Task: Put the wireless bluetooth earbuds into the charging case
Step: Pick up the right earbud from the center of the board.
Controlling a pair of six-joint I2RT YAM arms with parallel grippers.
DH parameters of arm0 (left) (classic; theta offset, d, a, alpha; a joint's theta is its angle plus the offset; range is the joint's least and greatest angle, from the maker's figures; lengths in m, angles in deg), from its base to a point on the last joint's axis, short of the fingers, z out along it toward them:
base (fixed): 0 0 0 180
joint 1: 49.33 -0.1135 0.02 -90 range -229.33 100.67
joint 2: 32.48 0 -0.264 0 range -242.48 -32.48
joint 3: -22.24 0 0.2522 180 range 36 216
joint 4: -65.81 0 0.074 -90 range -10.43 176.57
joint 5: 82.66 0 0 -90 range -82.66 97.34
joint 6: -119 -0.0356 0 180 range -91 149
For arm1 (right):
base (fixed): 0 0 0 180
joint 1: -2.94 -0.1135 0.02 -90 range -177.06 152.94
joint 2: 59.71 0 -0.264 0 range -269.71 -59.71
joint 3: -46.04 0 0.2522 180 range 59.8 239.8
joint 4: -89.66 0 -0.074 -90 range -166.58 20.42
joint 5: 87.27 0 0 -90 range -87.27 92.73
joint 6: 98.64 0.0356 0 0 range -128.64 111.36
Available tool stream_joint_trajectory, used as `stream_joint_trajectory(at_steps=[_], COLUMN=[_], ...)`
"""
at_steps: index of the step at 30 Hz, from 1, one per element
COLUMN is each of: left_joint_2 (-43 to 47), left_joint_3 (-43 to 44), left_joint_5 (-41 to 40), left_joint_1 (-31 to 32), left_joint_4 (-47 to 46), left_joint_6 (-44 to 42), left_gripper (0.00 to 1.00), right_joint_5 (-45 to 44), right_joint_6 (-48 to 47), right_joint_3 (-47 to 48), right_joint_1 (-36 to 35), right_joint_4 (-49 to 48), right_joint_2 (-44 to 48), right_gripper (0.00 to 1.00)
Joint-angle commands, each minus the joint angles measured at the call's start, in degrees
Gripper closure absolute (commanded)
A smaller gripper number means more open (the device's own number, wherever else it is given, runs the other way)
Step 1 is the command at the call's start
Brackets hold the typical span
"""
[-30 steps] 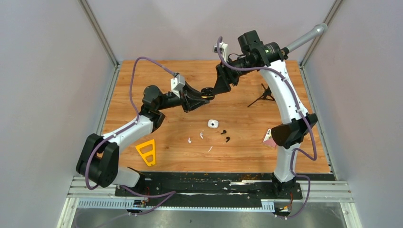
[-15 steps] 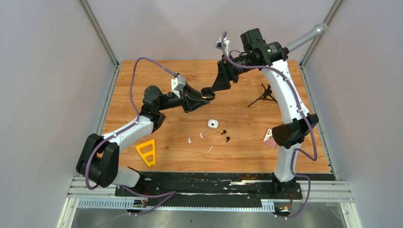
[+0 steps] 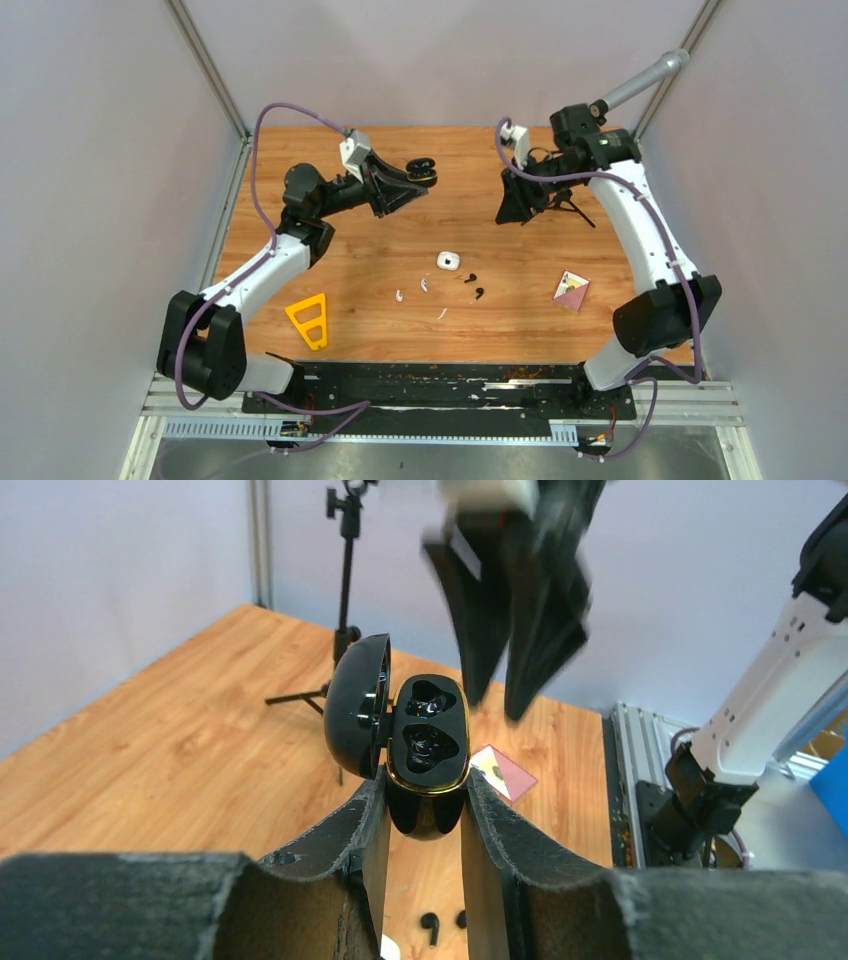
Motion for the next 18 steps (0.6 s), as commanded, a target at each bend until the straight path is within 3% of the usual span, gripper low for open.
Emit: stream_joint_trajectory(at_steps=[1, 9, 11, 14, 16, 18], left_joint_2=[4.6, 8.8, 9.6, 10.2, 10.2, 10.0], left_joint_3=[4.3, 0.5, -0.2, -0.5, -0.4, 0.1], left_joint_5=[-1.0, -2.3, -1.9, -1.9, -1.7, -1.4], left_joint_1=[-2.8, -6.4, -6.6, -6.7, -7.0, -7.1], left_joint_4=[3.2, 6.9, 7.3, 7.6, 8.2, 8.7], left_joint_6=[1.5, -1.0, -1.7, -2.0, -2.1, -2.5], left_gripper=[1.0, 1.0, 1.0, 1.0, 1.0, 1.0], right_joint_5=[-9.1, -16.6, -13.9, -9.6, -9.4, -11.5], right_joint_6=[-0.4, 6.5, 2.3, -13.6, -20.7, -21.0], right_joint_3=[-12.1, -12.2, -10.2, -8.9, -13.4, -19.7], right_joint_1=[-2.7, -7.3, -8.2, -9.6, -9.4, -9.4], right_joint_4=[-7.2, -11.8, -9.0, -2.2, -5.0, -11.9], right_joint_2=[-3.1, -13.1, -15.3, -16.6, -14.1, -10.6], right_gripper=[0.68, 0.73, 0.71, 0.69, 0.68, 0.68])
